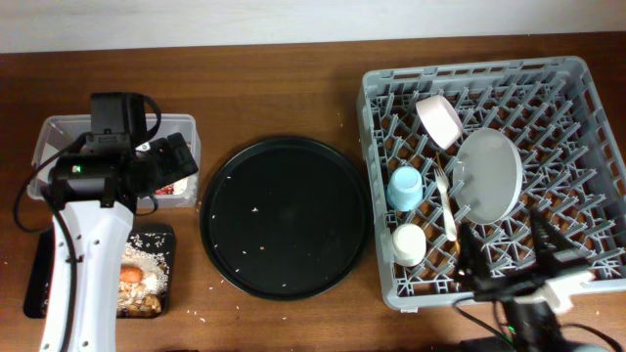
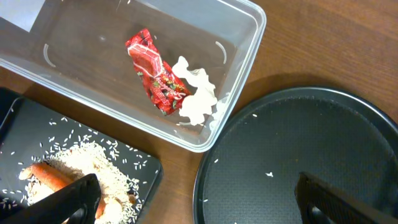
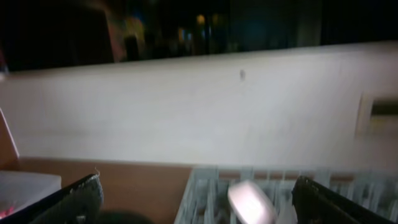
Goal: Sort waste into correct bins and load items into the dishwasher rack
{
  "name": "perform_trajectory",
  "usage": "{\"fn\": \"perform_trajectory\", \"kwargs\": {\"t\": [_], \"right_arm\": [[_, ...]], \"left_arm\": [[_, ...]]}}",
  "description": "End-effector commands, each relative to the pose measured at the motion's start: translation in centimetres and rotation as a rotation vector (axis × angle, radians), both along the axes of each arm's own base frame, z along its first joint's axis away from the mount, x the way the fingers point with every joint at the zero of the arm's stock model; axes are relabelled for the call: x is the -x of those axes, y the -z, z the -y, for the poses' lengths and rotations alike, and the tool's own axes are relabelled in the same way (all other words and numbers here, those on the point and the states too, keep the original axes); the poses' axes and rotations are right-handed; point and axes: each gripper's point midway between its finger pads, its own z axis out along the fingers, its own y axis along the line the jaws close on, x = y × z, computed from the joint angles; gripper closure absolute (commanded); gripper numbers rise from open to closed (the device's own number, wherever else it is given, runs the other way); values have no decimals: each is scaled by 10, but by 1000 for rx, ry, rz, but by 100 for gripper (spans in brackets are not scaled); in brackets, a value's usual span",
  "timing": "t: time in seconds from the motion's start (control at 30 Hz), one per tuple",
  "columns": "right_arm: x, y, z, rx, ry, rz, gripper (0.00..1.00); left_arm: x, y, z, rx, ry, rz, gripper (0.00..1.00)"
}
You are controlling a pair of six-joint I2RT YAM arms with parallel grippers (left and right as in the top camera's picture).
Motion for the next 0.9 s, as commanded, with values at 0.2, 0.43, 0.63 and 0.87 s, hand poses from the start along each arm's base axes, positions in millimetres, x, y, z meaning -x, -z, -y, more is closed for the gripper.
{"fn": "perform_trajectory", "kwargs": {"t": [0.2,0.43,0.63,0.87], "right_arm": [[-58,138,9,-67,71,-138,2],[-61,178,15,16,115,-237,1],[-61,178,17,169,133,-217,1],[-61,178,15,169,124,-217,1]], "left_arm": [[0,-7,-3,-5,-10,21,1],[0,-7,-3,-5,-10,21,1],[0,-7,-3,-5,-10,21,1],[0,-7,-3,-5,-10,21,1]]}}
